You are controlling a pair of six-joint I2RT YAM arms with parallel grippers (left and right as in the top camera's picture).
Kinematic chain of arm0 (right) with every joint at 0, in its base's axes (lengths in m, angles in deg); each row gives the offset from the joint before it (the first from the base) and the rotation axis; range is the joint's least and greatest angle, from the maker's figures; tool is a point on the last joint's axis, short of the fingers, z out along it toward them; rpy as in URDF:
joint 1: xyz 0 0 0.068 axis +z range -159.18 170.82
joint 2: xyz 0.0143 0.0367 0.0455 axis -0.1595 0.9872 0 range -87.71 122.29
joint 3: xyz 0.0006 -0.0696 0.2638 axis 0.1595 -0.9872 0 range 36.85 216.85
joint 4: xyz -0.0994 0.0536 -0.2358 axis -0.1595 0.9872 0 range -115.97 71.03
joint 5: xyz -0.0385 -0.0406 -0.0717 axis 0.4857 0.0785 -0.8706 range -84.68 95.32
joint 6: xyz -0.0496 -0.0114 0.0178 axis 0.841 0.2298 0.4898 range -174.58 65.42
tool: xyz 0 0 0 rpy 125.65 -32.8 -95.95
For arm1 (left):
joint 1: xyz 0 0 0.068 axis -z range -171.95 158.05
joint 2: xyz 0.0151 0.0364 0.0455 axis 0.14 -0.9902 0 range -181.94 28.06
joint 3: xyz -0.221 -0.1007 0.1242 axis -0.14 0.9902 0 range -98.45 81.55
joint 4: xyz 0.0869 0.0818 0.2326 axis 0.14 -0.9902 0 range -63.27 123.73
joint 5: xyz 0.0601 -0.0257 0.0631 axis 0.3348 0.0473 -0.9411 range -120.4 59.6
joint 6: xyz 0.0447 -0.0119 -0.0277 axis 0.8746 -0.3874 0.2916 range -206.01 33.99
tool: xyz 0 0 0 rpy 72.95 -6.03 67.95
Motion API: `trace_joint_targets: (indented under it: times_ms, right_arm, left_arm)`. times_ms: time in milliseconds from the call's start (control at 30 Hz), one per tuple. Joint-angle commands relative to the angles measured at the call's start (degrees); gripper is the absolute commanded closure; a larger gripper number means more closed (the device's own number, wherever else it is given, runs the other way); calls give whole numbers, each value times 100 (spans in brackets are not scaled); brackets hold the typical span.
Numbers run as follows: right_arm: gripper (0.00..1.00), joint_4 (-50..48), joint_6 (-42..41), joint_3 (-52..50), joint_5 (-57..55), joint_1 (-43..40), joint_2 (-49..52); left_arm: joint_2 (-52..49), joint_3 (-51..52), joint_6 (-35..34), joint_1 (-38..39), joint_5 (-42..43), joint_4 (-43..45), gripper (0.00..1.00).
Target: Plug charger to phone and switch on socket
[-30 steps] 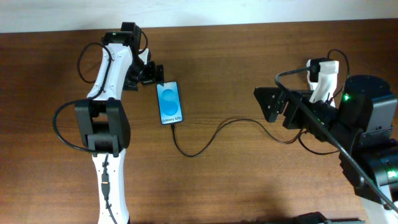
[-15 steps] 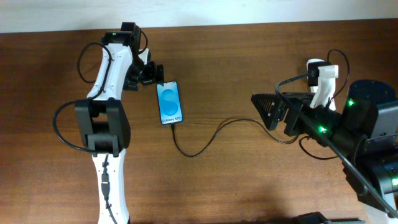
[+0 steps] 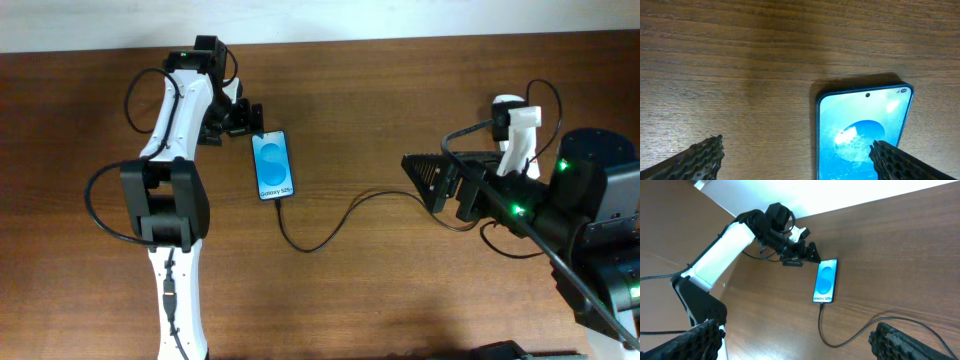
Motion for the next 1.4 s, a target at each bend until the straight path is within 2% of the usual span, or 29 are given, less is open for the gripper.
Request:
trace_joint_targets:
  times_ms: [0, 1100, 1367]
  right_arm:
    - [2, -4, 87, 87, 114, -9, -118]
    - [2, -2, 361, 87, 212, -9, -238]
    - [2, 304, 321, 87, -1554, -11, -144]
  left_arm:
    - [-92, -90, -9, -35, -61, -7, 1]
    - [-92, -87, -9, -35, -61, -7, 1]
    - [-92, -87, -9, -35, -61, -9, 1]
